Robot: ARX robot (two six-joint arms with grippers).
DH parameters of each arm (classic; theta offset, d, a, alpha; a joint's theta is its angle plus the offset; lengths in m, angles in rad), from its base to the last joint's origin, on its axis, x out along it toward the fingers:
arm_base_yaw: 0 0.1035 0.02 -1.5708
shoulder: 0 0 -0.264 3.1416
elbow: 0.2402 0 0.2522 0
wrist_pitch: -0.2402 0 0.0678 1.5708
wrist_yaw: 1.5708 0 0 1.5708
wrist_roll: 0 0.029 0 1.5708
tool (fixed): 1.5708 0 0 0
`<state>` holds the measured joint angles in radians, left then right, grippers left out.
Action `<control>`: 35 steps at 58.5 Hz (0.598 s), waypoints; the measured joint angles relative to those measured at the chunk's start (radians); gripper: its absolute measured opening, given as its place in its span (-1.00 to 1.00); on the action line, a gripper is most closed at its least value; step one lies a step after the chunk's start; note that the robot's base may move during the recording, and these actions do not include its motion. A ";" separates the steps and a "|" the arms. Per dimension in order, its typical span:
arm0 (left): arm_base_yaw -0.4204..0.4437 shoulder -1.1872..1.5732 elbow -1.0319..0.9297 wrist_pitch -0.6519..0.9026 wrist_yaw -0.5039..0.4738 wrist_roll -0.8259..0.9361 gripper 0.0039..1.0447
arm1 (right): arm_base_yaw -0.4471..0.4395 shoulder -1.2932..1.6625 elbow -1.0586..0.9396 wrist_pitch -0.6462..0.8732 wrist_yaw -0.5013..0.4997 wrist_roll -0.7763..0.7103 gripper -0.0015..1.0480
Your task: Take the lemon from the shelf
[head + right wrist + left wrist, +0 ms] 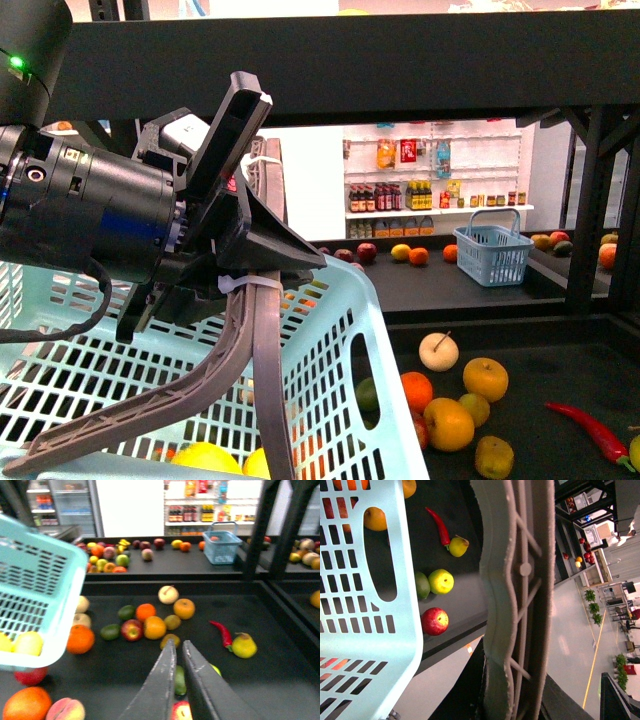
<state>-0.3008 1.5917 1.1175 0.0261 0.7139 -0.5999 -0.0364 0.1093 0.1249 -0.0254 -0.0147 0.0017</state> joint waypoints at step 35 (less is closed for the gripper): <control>0.000 0.000 0.000 0.000 -0.002 -0.001 -0.78 | 0.033 -0.080 -0.091 0.022 0.011 -0.001 -0.87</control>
<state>-0.3008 1.5917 1.1175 0.0261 0.7116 -0.6010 -0.0036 0.0292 0.0341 -0.0036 -0.0036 0.0006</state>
